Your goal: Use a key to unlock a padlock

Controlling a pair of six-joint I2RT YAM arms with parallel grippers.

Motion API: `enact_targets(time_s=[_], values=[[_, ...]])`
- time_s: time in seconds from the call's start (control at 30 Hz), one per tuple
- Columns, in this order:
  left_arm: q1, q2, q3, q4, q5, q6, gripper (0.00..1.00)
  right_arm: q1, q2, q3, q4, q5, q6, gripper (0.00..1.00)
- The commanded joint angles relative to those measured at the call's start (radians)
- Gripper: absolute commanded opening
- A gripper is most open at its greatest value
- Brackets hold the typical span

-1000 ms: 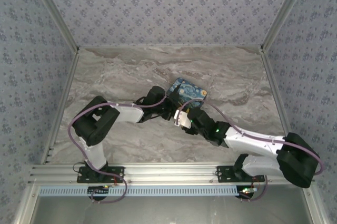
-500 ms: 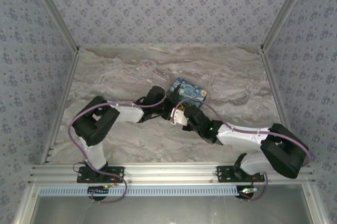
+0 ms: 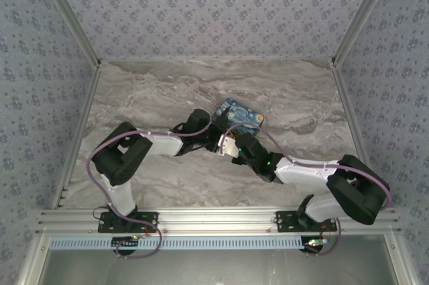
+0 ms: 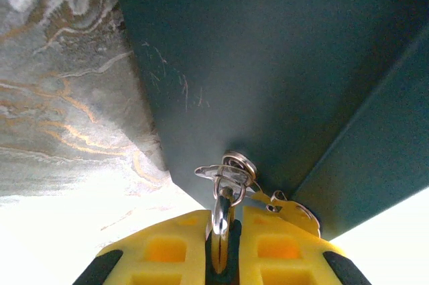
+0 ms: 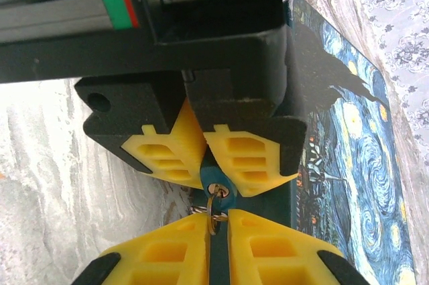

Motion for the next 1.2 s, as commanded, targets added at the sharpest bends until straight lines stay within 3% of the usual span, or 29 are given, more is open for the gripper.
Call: enact_targets(time_s=[0.0, 0.07, 0.23, 0.57, 0.77, 0.83, 1.0, 1.17], values=[[-0.016, -0.018, 0.021, 0.0, 0.052, -0.017, 0.0, -0.014, 0.016, -0.003, 0.079, -0.007, 0.041, 0.09], [-0.016, -0.016, 0.02, 0.009, 0.055, -0.02, 0.0, -0.018, 0.013, -0.003, 0.089, -0.022, 0.073, 0.0], [-0.018, -0.013, 0.02, 0.022, 0.055, -0.026, 0.0, -0.034, -0.022, -0.02, 0.142, -0.094, 0.216, 0.0], [-0.017, -0.004, 0.021, 0.033, 0.056, -0.029, 0.0, -0.109, -0.018, -0.066, 0.257, -0.248, 0.737, 0.0], [-0.017, 0.009, 0.02, 0.036, 0.055, -0.022, 0.0, -0.111, -0.011, -0.076, 0.214, -0.208, 0.85, 0.0], [-0.016, 0.012, 0.017, 0.036, 0.053, -0.015, 0.09, -0.115, -0.006, -0.088, 0.217, -0.214, 0.906, 0.0], [-0.004, 0.01, 0.001, 0.017, 0.053, 0.029, 0.43, -0.118, 0.02, -0.135, 0.282, -0.24, 1.058, 0.0], [0.014, -0.027, -0.049, -0.004, 0.032, 0.052, 0.55, -0.119, 0.024, -0.18, 0.343, -0.226, 1.201, 0.0]])
